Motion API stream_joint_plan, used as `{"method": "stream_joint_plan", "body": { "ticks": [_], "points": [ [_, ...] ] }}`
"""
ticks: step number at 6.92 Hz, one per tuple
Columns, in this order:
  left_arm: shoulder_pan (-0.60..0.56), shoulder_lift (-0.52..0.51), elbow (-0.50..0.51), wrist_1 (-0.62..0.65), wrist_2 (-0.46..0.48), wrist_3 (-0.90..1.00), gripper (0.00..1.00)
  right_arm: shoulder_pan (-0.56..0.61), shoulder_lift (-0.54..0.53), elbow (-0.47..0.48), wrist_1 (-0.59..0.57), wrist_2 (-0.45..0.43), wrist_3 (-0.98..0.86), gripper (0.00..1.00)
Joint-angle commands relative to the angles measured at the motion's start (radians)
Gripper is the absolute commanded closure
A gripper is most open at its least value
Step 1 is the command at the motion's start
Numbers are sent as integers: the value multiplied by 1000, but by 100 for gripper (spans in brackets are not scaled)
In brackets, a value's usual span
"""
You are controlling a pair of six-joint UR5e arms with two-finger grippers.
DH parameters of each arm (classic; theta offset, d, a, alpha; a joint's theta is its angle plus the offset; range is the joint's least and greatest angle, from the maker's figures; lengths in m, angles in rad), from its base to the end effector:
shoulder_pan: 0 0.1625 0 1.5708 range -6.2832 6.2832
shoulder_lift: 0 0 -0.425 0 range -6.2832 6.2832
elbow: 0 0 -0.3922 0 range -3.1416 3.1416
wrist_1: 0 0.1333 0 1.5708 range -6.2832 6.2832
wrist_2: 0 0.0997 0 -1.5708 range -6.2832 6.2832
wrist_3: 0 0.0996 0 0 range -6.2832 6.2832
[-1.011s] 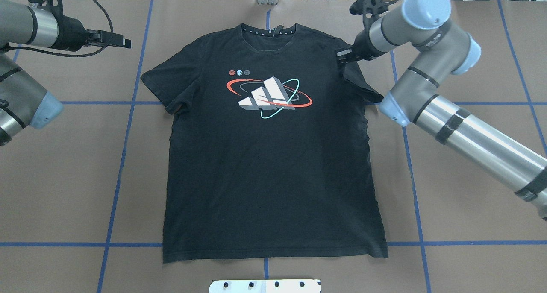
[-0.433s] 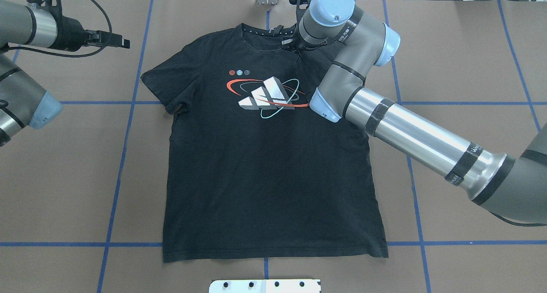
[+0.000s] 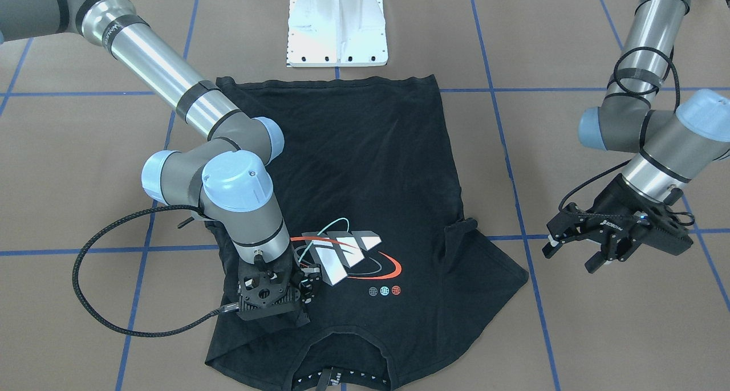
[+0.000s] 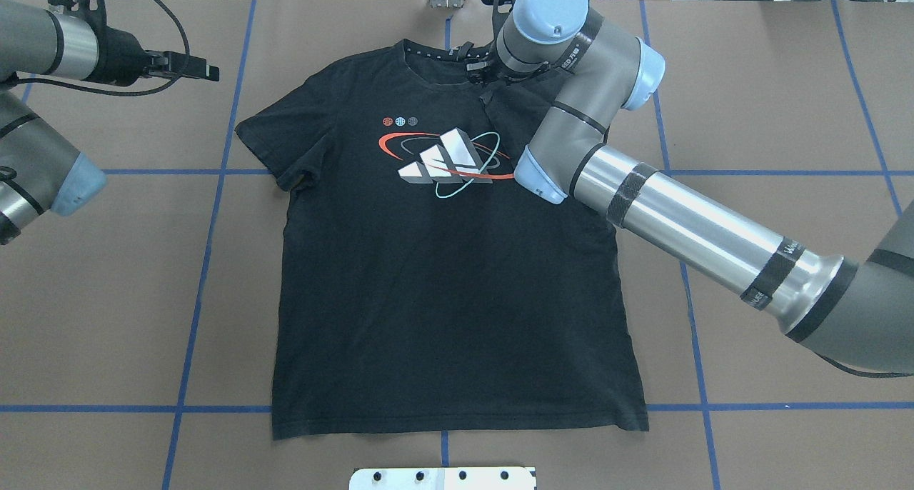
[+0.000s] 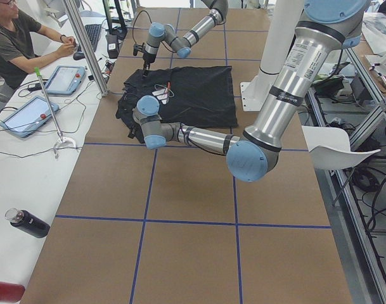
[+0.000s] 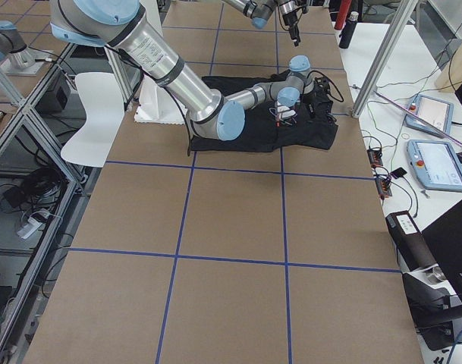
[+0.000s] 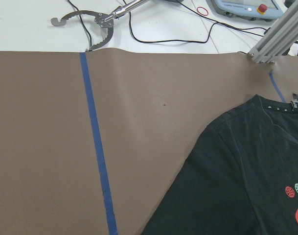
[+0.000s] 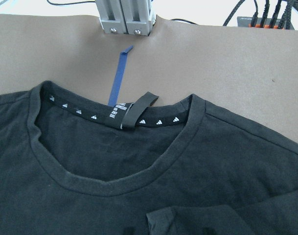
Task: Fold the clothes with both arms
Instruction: 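Grasp the sleeve with the right gripper and fold it inward over the chest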
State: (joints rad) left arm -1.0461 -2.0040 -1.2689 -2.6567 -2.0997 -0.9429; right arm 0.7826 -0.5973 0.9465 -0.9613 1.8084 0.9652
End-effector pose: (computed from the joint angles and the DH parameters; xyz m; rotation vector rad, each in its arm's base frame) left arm 0.2700 -0.6322 0.4331 0.5698 1.1320 -0.0390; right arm -0.5298 -0.6818 0.2414 0.4417 -0.8730 0.0488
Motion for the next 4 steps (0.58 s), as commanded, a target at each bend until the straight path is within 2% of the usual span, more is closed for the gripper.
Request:
{"method": "stream_joint_plan", "body": {
  "ticks": [1, 2, 3, 4],
  "points": [
    [43, -1, 5, -28, 70, -101, 1, 36, -13, 70, -2, 107, 78, 0],
    [128, -2, 9, -25, 214, -118, 2, 41, -48, 134, -2, 124, 92, 0],
    [161, -22, 51, -23, 280, -120, 7, 47, -74, 176, -5, 156, 99, 0],
    [163, -51, 106, -25, 302, -120, 15, 56, -103, 217, -5, 187, 106, 0]
  ]
}}
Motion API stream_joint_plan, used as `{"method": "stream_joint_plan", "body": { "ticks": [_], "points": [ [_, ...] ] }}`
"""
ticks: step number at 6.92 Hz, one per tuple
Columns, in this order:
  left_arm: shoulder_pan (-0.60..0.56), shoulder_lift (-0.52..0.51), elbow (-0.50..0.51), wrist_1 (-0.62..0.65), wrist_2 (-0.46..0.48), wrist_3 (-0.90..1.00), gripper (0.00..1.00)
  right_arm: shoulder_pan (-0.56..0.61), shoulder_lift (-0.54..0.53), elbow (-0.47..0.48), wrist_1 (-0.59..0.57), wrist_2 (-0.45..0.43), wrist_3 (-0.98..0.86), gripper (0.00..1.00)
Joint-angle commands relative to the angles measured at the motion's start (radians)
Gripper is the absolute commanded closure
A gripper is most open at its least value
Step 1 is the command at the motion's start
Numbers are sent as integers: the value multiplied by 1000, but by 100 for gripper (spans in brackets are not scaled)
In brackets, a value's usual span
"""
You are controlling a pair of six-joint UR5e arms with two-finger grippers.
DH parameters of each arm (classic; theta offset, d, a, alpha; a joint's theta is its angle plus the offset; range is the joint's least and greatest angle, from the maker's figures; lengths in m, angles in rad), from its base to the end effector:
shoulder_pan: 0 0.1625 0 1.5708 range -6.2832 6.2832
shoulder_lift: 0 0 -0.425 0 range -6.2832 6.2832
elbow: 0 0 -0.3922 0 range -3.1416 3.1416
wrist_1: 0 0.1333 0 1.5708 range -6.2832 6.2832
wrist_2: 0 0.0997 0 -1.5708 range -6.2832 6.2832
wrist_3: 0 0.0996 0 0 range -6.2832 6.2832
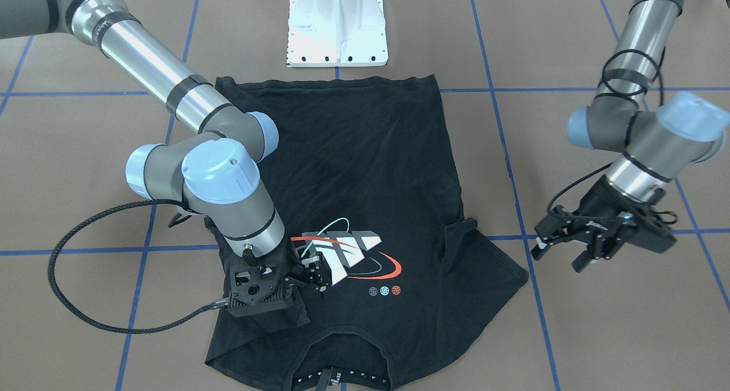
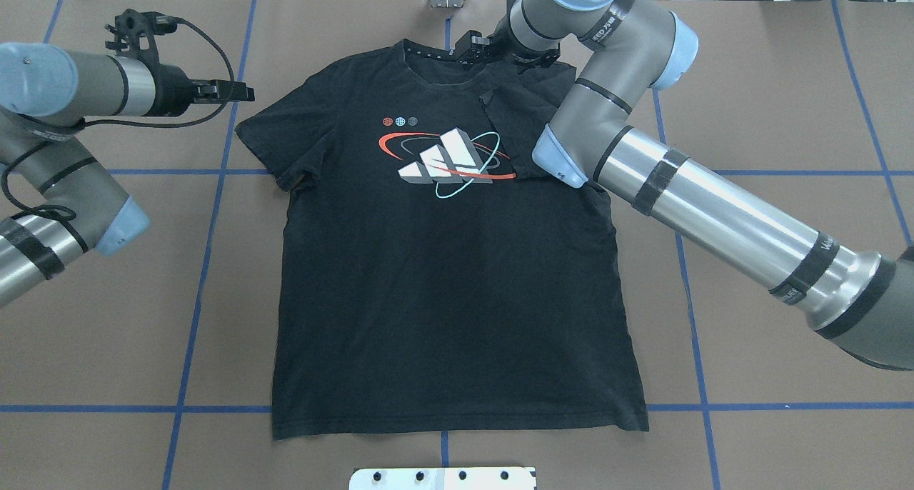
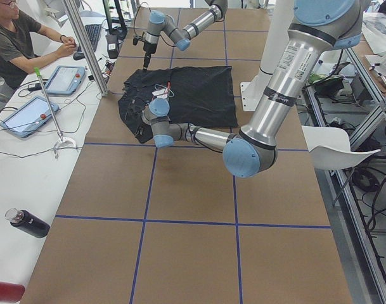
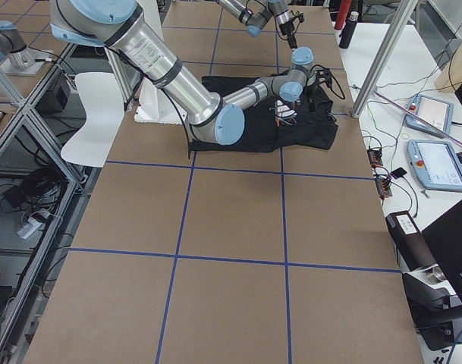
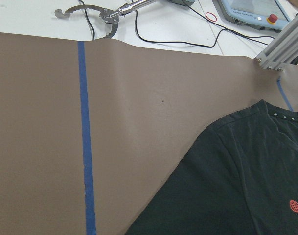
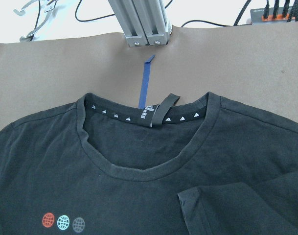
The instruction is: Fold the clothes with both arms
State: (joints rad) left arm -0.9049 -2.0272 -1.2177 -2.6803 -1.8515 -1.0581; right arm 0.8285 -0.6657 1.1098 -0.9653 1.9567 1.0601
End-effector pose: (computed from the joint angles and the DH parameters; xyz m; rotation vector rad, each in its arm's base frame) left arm 0.3505 -0.6173 0.4437 0.5978 1.0740 -0.1715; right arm -0.4824 -0.6676 0.2160 0.3683 -1.0277 0.0831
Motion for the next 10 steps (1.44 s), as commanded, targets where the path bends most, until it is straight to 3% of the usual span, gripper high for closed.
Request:
{"method": "stream_joint_plan", "body": {
  "ticks": [1, 3, 10],
  "points": [
    [23, -30, 73, 0, 58, -3, 25, 21, -75, 100, -1, 63, 9, 0],
    [23, -37, 113, 2, 81, 0, 31, 27, -118, 163, -4, 97, 11, 0],
    [63, -28, 115, 5, 81, 9, 47, 57, -123, 167, -4, 117, 11, 0]
  ]
}}
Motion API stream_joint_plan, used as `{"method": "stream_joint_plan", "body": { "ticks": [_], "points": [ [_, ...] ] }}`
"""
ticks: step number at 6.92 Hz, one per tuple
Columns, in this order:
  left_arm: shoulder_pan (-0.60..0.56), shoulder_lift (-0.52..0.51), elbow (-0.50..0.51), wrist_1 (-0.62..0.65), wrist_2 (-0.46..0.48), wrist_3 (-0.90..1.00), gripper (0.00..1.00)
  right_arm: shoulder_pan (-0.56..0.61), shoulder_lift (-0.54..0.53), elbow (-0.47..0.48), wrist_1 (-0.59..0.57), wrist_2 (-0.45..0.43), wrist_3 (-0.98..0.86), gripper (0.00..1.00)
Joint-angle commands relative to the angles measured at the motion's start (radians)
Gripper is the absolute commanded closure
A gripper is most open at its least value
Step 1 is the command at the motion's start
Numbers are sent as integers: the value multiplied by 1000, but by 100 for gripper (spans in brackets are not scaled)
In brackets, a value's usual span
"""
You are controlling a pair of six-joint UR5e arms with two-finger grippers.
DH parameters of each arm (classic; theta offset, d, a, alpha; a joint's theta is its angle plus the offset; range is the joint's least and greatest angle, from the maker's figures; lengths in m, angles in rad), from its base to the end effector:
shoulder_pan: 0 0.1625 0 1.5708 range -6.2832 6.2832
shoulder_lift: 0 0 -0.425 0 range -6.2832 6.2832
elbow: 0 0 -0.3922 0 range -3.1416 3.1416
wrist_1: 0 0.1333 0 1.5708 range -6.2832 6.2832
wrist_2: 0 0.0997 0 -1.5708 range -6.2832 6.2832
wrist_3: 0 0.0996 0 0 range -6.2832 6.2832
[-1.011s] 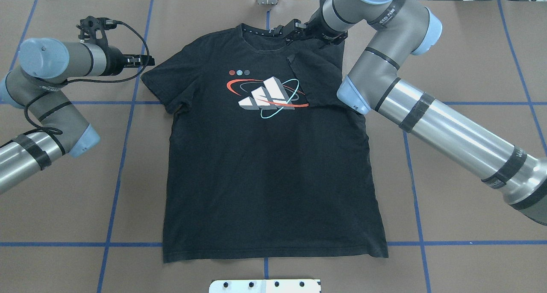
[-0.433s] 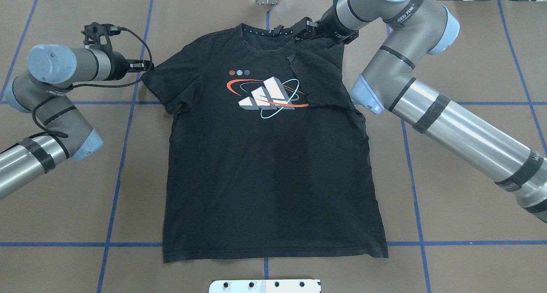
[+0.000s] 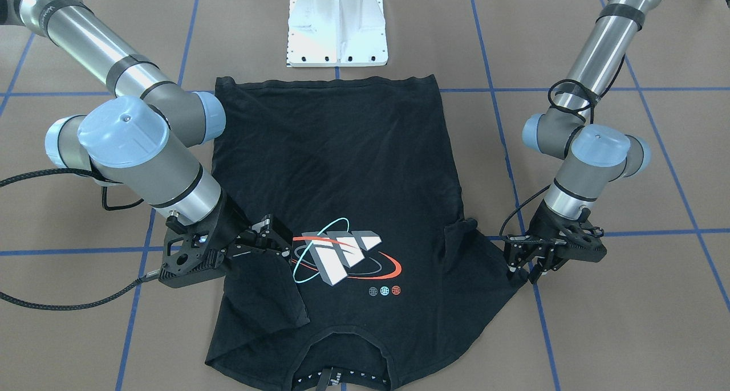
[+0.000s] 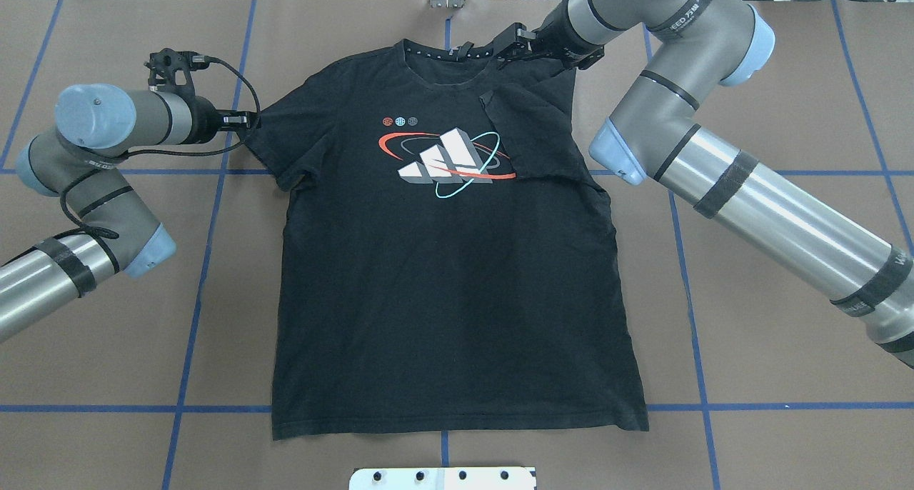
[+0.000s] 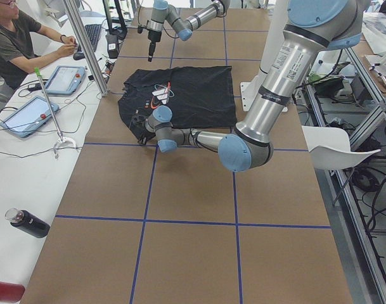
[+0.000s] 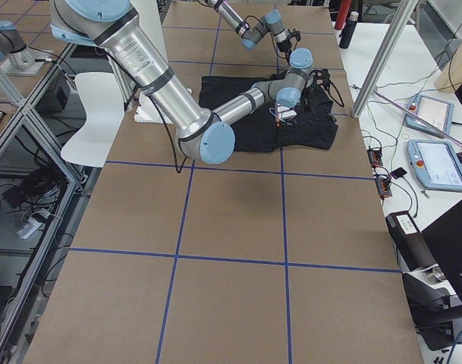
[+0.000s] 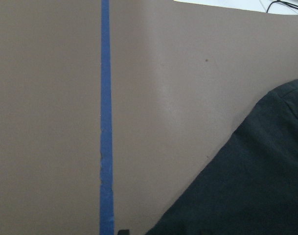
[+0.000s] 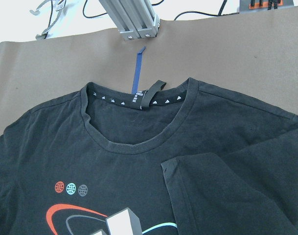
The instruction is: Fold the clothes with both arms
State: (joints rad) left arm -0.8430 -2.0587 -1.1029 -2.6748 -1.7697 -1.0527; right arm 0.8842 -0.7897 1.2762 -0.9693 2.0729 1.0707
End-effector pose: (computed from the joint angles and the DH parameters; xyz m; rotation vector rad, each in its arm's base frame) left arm 0.3958 -0.6150 0.4823 0.5674 0.9832 -0.1775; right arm -0.4218 -0.6493 0.2332 0.3306 -1.1034 0.0677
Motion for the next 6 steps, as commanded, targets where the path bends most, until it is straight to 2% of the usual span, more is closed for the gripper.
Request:
{"method": "stream_joint_plan", "body": {
  "ticks": [1, 4, 5, 6],
  "points": [
    [1, 5, 0, 0, -1, 5, 47, 1, 1, 0, 0, 1, 0, 0],
    [1, 5, 0, 6, -1, 5, 51, 1, 0, 0, 0, 1, 0, 0],
    [1, 5, 0, 7, -1, 4, 64, 1, 0, 0, 0, 1, 0, 0],
    [-1, 3, -3, 9, -2, 4, 89, 1, 0, -1, 0, 1, 0, 0]
  ]
}}
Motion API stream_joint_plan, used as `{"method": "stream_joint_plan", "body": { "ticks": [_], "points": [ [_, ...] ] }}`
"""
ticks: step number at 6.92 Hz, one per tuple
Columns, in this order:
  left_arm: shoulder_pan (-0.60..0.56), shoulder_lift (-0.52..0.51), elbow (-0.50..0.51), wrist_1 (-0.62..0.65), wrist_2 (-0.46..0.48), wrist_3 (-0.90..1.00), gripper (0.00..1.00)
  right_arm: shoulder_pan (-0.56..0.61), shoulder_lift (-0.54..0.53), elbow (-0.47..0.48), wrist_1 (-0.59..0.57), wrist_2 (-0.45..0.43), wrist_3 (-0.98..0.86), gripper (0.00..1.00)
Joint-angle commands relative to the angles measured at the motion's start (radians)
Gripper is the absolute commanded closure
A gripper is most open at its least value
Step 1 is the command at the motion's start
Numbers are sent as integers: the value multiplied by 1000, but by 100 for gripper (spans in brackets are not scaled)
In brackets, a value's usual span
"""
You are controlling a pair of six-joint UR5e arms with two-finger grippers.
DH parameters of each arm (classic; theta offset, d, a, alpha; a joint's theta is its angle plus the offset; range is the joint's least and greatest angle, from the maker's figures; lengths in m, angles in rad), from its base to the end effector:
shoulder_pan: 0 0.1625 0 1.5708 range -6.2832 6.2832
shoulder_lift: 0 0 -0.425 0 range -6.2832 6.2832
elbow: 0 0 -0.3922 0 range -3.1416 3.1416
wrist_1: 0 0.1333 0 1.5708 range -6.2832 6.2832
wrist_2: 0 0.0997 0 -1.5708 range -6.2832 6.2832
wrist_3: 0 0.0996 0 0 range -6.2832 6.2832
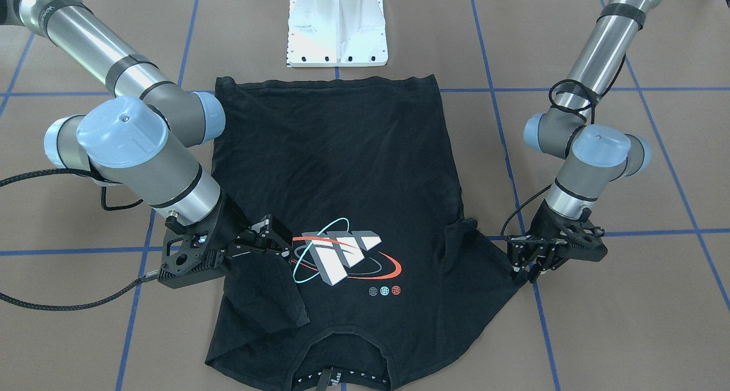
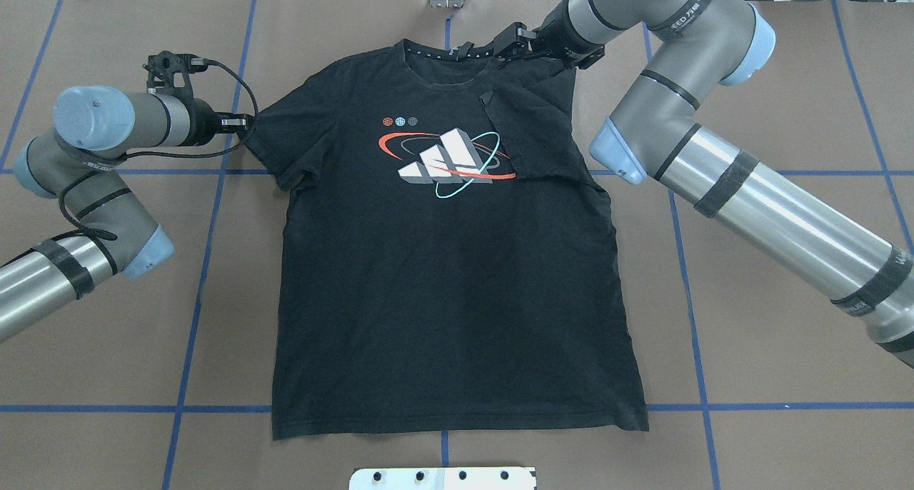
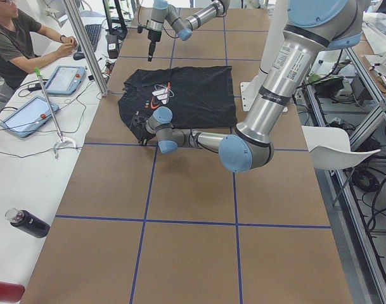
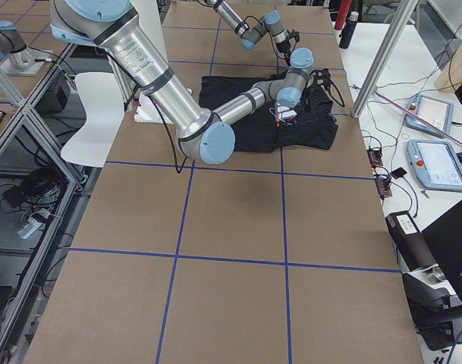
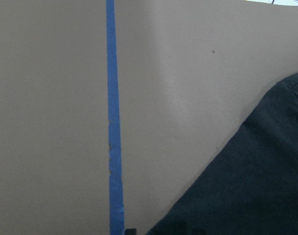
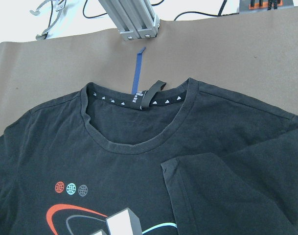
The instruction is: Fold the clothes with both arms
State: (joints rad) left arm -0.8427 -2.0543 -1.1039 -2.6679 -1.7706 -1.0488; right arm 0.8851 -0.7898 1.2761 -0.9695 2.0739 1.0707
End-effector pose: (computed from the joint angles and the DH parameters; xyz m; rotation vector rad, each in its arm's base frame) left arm 0.3953 -0.6140 0.4859 0.5617 0.9749 -0.1750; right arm -0.4213 -0.6496 0.2333 0.3301 -1.1035 0.0680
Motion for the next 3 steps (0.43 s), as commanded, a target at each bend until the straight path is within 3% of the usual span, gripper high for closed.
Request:
{"method": "stream_joint_plan", "body": {
  "ticks": [1, 3],
  "points": [
    [-1, -1, -2, 2, -1, -2, 100, 0, 0, -1, 0, 0, 0, 0],
    [-9, -9, -16, 9, -12, -10, 100, 2, -6, -1, 2, 3, -1, 0]
  ]
}}
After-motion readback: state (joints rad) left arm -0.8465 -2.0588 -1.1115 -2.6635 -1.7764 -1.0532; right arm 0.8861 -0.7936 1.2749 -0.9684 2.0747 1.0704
